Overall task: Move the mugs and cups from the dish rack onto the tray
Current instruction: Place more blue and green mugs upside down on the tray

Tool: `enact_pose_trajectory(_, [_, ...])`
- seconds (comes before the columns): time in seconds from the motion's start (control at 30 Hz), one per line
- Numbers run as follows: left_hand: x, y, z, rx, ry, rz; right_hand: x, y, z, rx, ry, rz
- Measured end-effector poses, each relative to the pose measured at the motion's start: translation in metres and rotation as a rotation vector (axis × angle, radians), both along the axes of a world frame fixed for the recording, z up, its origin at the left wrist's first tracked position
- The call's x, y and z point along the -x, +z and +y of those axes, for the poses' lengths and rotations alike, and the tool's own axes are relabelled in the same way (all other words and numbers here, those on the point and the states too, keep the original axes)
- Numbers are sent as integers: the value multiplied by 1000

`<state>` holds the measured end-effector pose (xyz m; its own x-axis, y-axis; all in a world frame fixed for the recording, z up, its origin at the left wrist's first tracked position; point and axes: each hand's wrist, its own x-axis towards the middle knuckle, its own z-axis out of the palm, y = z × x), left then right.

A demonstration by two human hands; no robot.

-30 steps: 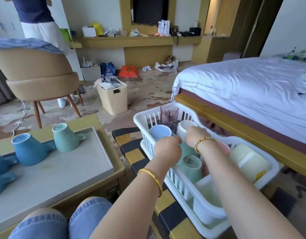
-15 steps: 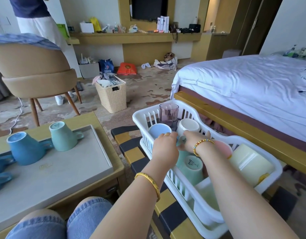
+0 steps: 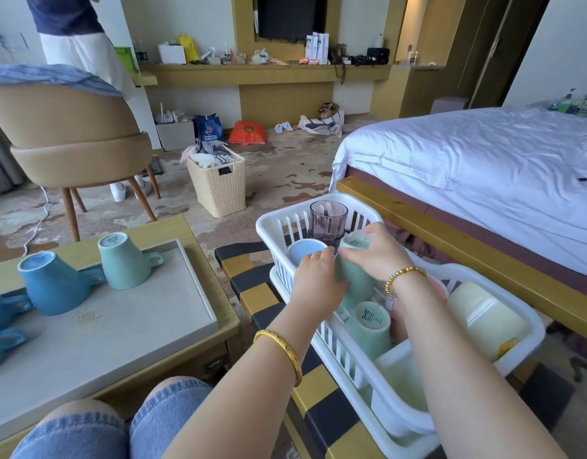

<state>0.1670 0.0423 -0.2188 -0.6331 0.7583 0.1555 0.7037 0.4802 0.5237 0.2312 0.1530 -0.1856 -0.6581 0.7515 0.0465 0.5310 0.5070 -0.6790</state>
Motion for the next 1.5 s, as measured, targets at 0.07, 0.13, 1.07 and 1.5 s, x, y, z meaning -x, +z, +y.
enact_pose_trajectory(0.07, [0, 1, 0, -35, 7, -39, 1, 2, 0, 16, -34, 104])
enact_pose_trajectory(0.13, [-2, 2, -1, -52, 14, -68, 2, 3, 0, 23, -47, 192])
enact_pose_trajectory(1.07, [9, 26, -14, -551, 59, -651, 14, 0, -5, 232, 65, 565])
enact_pose_trajectory(1.5, [57, 53, -109, -653, -36, -797, 39, 19, -58, 161, 337, 439])
